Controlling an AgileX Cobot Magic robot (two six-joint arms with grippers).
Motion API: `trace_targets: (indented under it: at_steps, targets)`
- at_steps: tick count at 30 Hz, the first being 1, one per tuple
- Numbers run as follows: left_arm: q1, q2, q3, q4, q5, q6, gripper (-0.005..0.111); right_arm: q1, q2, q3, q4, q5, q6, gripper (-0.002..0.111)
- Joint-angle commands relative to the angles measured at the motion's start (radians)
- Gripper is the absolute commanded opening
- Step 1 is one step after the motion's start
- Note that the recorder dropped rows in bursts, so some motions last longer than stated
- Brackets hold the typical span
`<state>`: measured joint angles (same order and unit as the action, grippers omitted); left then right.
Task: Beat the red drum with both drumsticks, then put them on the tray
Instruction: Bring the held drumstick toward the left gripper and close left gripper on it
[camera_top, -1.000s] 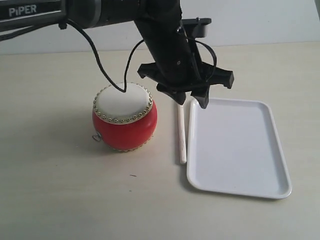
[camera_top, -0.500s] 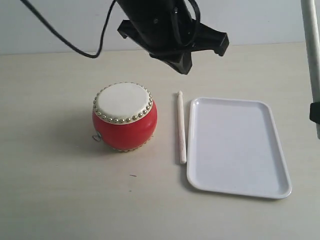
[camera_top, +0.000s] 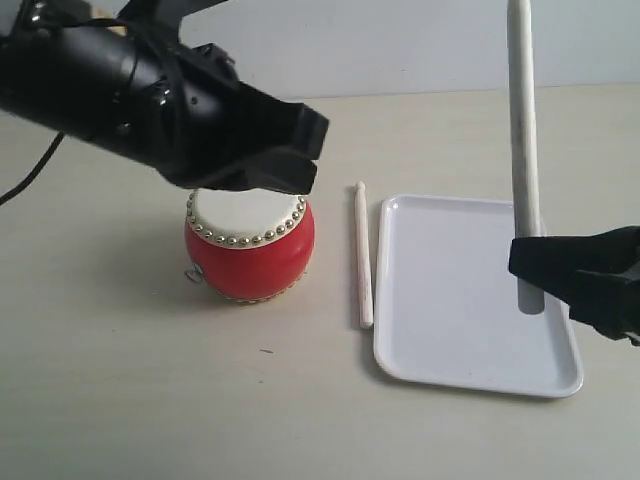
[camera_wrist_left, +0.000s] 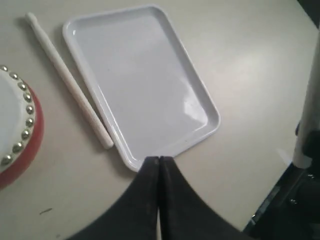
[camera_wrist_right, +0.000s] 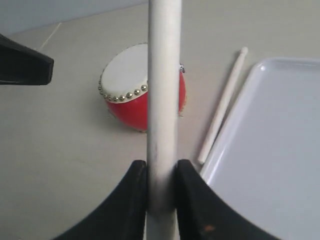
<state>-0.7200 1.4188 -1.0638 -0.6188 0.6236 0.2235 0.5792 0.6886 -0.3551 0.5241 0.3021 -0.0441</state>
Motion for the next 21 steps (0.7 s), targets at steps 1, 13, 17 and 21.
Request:
trace_targets:
  at_steps: [1, 13, 17, 21]
  targets:
    - [0.064, -0.064, 0.131, -0.487, -0.039, 0.388, 0.0, -0.004, 0.014, 0.019, 0.324, -0.064, -0.319, 0.0]
    - [0.073, -0.06, 0.332, -1.126, 0.224, 1.107, 0.0, -0.003, 0.228, 0.019, 1.22, 0.23, -1.205, 0.0]
    - [0.073, -0.06, 0.367, -1.126, 0.294, 1.14, 0.0, -0.003, 0.295, 0.019, 1.22, 0.244, -1.254, 0.0]
    - [0.073, -0.06, 0.385, -1.126, 0.18, 1.089, 0.0, -0.003, 0.314, 0.019, 1.22, 0.214, -1.266, 0.0]
